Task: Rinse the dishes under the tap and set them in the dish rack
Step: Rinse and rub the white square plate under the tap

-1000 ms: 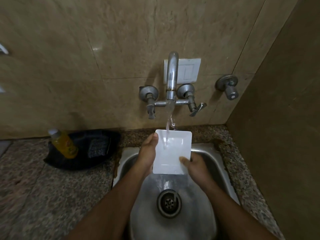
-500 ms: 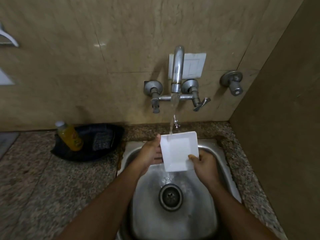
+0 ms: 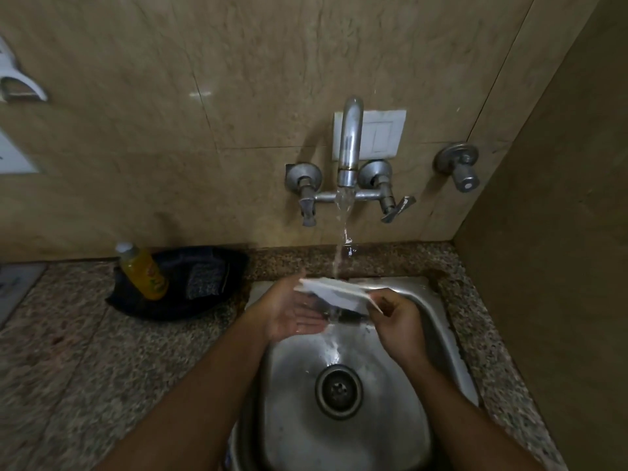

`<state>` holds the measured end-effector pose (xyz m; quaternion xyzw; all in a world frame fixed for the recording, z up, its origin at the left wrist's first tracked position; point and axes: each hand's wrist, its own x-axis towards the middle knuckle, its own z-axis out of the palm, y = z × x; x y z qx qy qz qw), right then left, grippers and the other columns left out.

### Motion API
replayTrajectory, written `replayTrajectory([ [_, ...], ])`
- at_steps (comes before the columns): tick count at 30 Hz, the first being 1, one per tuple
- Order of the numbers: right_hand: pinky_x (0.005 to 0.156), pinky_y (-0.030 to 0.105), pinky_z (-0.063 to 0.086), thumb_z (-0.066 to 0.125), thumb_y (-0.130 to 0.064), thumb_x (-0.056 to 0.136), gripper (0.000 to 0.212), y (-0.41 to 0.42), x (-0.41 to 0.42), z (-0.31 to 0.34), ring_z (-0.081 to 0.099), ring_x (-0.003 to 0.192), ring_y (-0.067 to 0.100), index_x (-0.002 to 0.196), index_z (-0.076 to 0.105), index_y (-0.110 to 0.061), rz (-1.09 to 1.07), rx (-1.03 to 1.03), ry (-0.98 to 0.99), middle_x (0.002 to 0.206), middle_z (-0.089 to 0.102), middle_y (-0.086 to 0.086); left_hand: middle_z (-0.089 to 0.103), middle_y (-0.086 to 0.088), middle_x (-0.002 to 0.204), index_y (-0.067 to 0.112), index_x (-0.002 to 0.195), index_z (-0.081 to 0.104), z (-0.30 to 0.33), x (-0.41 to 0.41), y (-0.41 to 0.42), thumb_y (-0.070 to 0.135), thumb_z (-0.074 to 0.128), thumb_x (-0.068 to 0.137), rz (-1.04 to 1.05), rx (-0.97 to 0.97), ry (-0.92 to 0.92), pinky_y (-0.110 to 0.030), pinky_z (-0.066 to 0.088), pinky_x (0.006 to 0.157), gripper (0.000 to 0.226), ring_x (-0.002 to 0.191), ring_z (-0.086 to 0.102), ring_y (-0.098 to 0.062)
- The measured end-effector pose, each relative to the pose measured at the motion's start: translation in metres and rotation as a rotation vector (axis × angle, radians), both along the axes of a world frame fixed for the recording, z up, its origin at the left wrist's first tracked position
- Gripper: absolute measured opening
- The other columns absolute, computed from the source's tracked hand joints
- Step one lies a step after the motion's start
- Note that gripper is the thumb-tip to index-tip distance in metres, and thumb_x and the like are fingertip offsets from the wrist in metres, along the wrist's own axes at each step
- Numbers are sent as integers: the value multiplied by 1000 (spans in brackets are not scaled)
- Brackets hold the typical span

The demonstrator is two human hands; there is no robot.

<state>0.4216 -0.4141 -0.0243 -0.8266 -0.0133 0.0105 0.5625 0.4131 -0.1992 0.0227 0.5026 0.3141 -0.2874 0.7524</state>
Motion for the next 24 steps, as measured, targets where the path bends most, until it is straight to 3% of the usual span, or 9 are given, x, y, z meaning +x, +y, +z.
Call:
replayTrajectory([
  [4, 90, 28, 53, 75, 7, 70, 42, 4, -3, -7, 64, 103, 2, 99, 74, -23, 123, -189, -237, 104, 72, -14, 67, -26, 112, -9, 125, 53, -3, -1, -1, 9, 52, 96, 169, -132, -37, -48, 58, 78, 34, 98, 67, -37],
  [6, 104, 31, 45, 76, 4, 66, 50, -2, -3, -10, 53, 123, 8, 109, 71, -21, 228, -287, -323, 124, 64, -10, 69, -24, 104, -10, 120, 54, -9, -4, -2, 0, 49, 95, 191, -156, -61, -45, 56, 78, 28, 94, 67, -35],
  [8, 111, 26, 31, 74, -6, 70, 63, -13, -8, -9, 36, 138, 8, 128, 61, -27, 324, -359, -232, 144, 48, -8, 72, -21, 102, -7, 116, 59, -16, -8, 0, -2, 51, 92, 164, -170, -120, -44, 55, 80, 26, 92, 70, -34],
  [11, 117, 28, 25, 67, -8, 81, 68, -18, -11, -4, 22, 143, 2, 141, 46, -32, 369, -322, -86, 156, 31, -11, 72, -19, 111, -1, 118, 64, -25, -9, 1, -1, 55, 91, 109, -79, -230, -46, 54, 88, 28, 101, 69, -35],
  [15, 120, 31, 10, 41, -30, 100, 58, 4, -5, 8, 3, 150, 8, 155, 23, -27, 454, -600, -296, 164, 8, -7, 73, -17, 107, 3, 116, 68, -24, -9, -9, 1, 55, 92, 4, 114, -331, -38, 53, 83, 28, 95, 69, -32],
  [17, 122, 37, 10, 27, -39, 102, 58, 18, -3, 11, 1, 151, 15, 156, 17, -22, 490, -730, -388, 164, 9, -2, 74, -17, 103, 4, 111, 71, -17, -6, -15, 0, 55, 91, -56, 191, -378, -35, 50, 79, 26, 90, 68, -31],
  [19, 122, 41, 12, 23, -40, 101, 61, 30, -6, 12, -1, 151, 17, 157, 11, -19, 466, -762, -387, 164, 8, 1, 74, -16, 95, 3, 105, 73, -10, -2, -18, 0, 56, 91, -59, 250, -400, -32, 50, 74, 22, 82, 68, -28],
  [21, 123, 35, 4, 22, -40, 100, 64, 36, -9, 11, -7, 151, 13, 157, 5, -17, 487, -740, -398, 164, -2, -1, 75, -16, 92, 2, 103, 73, -10, 1, -19, -1, 55, 91, -35, 290, -422, -33, 51, 74, 21, 79, 68, -27],
  [24, 123, 31, 5, 21, -40, 100, 63, 39, -7, 9, -7, 150, 6, 157, 11, -13, 511, -717, -432, 163, 1, -2, 75, -18, 98, 2, 107, 72, -14, -1, -19, -1, 55, 92, 15, 267, -452, -35, 53, 78, 23, 82, 70, -26],
])
